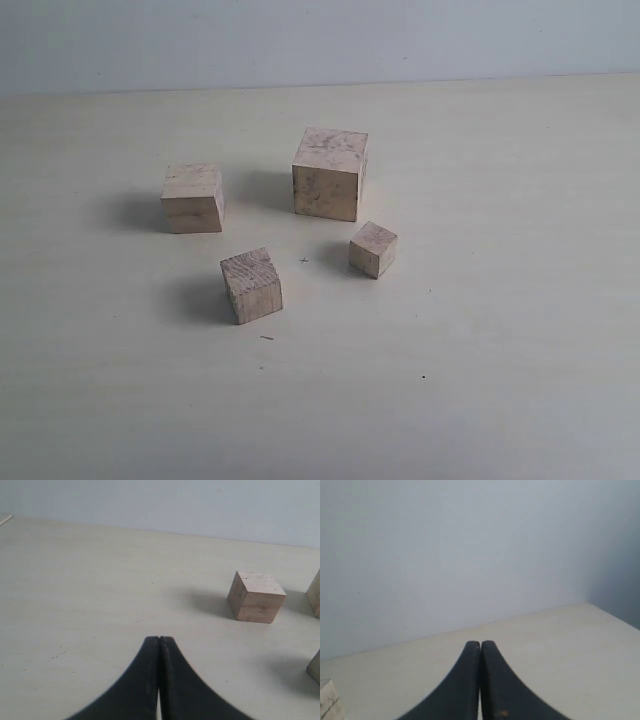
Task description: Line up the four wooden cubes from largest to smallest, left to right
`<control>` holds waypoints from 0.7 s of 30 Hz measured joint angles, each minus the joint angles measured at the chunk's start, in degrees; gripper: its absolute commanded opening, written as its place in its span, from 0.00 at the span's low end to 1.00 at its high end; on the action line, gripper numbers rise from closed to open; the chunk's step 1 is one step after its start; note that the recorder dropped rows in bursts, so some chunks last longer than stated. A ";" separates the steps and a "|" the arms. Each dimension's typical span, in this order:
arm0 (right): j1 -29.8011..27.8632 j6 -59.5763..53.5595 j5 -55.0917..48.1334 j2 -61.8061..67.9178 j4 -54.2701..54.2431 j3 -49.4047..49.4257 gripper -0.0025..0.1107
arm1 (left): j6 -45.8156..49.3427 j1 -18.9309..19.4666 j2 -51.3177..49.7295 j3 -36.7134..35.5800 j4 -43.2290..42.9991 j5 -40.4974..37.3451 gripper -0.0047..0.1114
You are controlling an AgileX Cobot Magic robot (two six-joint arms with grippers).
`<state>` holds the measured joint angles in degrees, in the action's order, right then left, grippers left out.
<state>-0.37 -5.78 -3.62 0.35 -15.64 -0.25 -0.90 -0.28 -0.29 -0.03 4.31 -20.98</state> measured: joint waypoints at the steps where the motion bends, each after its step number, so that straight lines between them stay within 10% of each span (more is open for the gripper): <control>1: 0.00 0.00 0.79 0.00 -0.12 0.00 0.02 | 0.00 0.00 0.00 0.00 0.00 0.00 0.04; 12: 0.00 0.00 12.30 0.00 -0.93 0.00 0.02 | 0.00 0.00 0.00 0.00 0.00 0.00 0.04; 21: 0.00 0.00 1.04 1.77 -1.11 -11.04 0.02 | 0.00 0.00 0.00 0.00 0.00 0.00 0.04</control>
<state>-0.37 -5.78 -2.58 2.12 -16.75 -11.29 -0.90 -0.28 -0.29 -0.03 4.31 -20.98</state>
